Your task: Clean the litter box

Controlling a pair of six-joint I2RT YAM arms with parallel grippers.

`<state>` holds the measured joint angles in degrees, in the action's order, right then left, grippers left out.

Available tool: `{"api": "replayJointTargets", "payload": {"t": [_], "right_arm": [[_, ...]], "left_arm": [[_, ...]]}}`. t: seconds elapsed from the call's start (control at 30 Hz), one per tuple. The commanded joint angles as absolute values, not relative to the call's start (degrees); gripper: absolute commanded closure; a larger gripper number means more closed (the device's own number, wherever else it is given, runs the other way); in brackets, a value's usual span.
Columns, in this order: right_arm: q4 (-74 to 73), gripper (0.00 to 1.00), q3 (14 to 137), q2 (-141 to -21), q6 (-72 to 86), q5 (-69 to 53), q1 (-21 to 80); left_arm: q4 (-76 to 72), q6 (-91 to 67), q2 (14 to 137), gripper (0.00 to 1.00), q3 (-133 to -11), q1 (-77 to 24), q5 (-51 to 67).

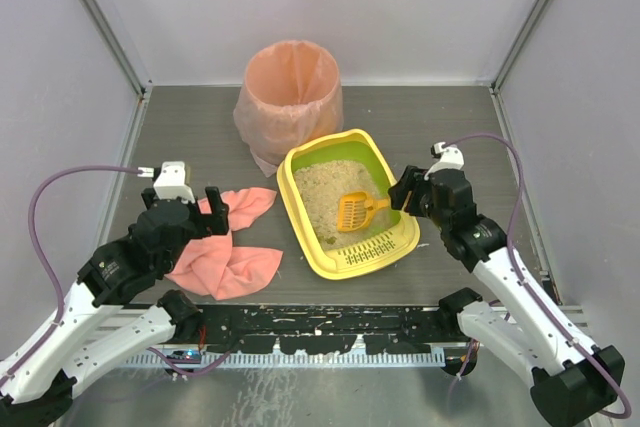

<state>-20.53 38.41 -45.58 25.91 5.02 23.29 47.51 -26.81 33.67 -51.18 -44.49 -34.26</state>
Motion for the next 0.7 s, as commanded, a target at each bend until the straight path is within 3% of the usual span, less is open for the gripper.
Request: {"api": "replayJointTargets", "payload": {"t": [0.0, 0.23, 0.37, 0.67], "right_arm": [[-25.8, 0.32, 44.1, -42.1, 19.0, 18.7, 23.4], [-31.4, 0.18, 50.2, -38.1, 14.0, 28.4, 23.4], [-28.0, 0.01, 51.7, -31.1, 10.1, 20.9, 23.4], [-19.0, 0.00, 46.1, -14.1, 10.0, 6.7, 23.4]], "left_arm": [[46.9, -27.4, 33.5, 0.02, -52.7, -44.2, -36.4], [49.2, -25.8, 33.5, 0.02, -54.6, -44.2, -38.8], [51.1, -25.4, 33.4, 0.02, -56.4, -44.2, -40.9], [52.6, -25.5, 29.3, 0.02, -55.6, -44.2, -45.5]]}}
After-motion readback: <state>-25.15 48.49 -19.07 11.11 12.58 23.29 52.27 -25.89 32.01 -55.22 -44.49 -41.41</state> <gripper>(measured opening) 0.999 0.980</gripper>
